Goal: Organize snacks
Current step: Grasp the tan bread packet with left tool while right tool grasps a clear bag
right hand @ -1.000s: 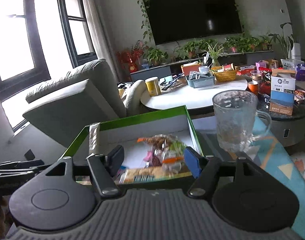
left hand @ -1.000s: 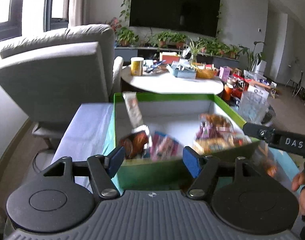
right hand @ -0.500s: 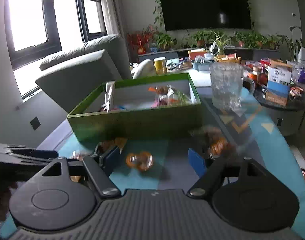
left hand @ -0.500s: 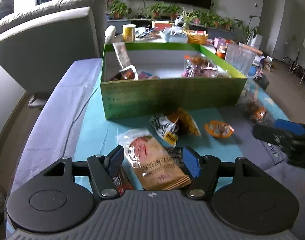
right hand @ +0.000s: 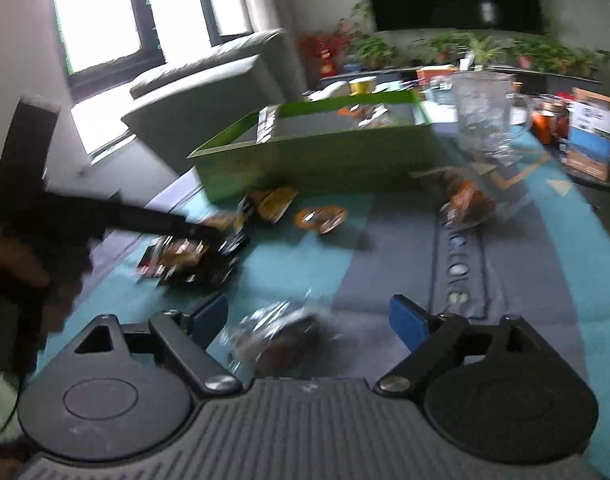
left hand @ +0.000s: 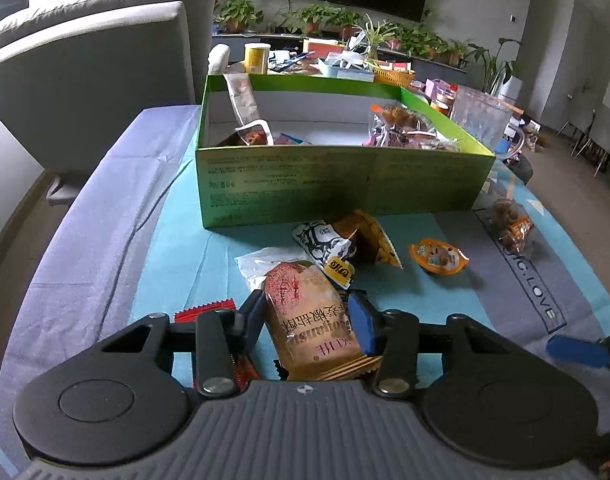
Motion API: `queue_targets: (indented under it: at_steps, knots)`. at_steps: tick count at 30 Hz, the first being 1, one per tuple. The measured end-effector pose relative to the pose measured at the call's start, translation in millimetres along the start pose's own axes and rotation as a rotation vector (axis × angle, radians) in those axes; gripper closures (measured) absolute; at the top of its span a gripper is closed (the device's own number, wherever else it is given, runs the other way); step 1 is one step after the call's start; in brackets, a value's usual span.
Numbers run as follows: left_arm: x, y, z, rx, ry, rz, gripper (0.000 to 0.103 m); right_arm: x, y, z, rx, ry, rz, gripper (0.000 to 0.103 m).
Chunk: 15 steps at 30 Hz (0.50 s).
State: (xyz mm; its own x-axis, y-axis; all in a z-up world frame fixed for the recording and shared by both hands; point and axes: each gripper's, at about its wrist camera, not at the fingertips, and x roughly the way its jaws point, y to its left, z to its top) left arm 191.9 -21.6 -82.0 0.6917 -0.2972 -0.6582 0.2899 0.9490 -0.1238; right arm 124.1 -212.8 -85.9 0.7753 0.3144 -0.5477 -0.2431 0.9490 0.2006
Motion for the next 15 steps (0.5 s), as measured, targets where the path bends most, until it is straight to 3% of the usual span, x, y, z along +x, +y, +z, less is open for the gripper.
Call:
queue_targets:
  at_steps: [11, 15]
  knots:
    - [-24.0, 4.0, 6.8, -0.018, -0.058, 0.008, 0.062, 20.6, 25.8, -10.4, -0.233, 0.067, -0.002, 0.057]
    - [-26.8, 3.4, 8.6, -0.017, -0.066, 0.005, 0.062, 25.5, 24.9, -8.2, -0.229, 0.065, -0.020, 0.057]
